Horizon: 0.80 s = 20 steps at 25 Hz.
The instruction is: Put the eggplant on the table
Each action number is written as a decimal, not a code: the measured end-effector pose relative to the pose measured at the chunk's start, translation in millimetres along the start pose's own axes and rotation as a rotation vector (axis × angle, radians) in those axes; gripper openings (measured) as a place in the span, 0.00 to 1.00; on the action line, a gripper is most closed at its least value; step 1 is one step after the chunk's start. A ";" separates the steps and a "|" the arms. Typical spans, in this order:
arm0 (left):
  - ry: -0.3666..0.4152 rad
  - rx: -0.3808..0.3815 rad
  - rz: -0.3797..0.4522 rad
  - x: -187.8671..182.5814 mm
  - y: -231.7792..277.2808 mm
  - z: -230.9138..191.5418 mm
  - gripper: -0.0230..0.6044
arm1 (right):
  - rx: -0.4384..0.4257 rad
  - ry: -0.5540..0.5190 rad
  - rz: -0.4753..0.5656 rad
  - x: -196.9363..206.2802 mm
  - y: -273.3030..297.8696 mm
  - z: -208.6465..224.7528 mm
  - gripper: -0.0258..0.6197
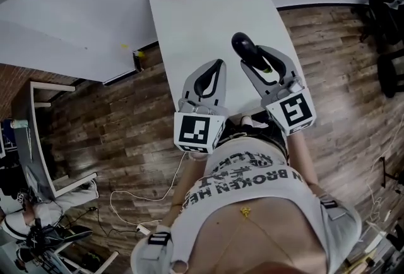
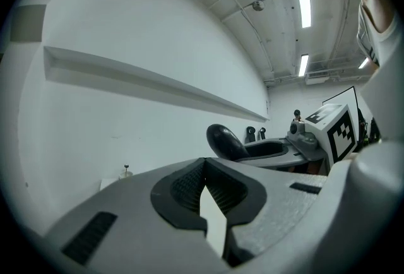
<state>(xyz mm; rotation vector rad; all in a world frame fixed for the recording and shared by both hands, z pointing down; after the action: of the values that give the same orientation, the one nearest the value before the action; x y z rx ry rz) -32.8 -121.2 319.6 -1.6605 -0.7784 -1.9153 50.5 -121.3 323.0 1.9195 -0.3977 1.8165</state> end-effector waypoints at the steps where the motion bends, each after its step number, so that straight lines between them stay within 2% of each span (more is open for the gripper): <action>1: -0.001 0.004 0.001 0.9 -0.8 -5.4 0.05 | 0.003 -0.002 -0.003 -0.1 5.2 -2.3 0.33; 9: -0.015 0.029 -0.004 19.3 -2.1 -52.8 0.05 | 0.010 -0.014 -0.012 1.0 49.1 -21.0 0.33; 20: -0.031 0.047 -0.046 35.2 7.5 -60.4 0.05 | 0.019 -0.012 -0.060 16.7 58.2 -14.2 0.33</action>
<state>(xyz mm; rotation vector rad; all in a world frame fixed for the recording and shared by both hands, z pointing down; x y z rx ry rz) -75.8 -168.3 349.1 -1.6617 -0.8738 -1.8913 10.1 -161.7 347.6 1.9355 -0.3247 1.7769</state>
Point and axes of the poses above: the fingertips, and each gripper's own axes: y forward along the fingers, z to its right, x out of its underside, the point moved 2 cm from there along -y, backward along the fingers, and after that the axes turned 8 degrees about y, right-handed, at the moved point
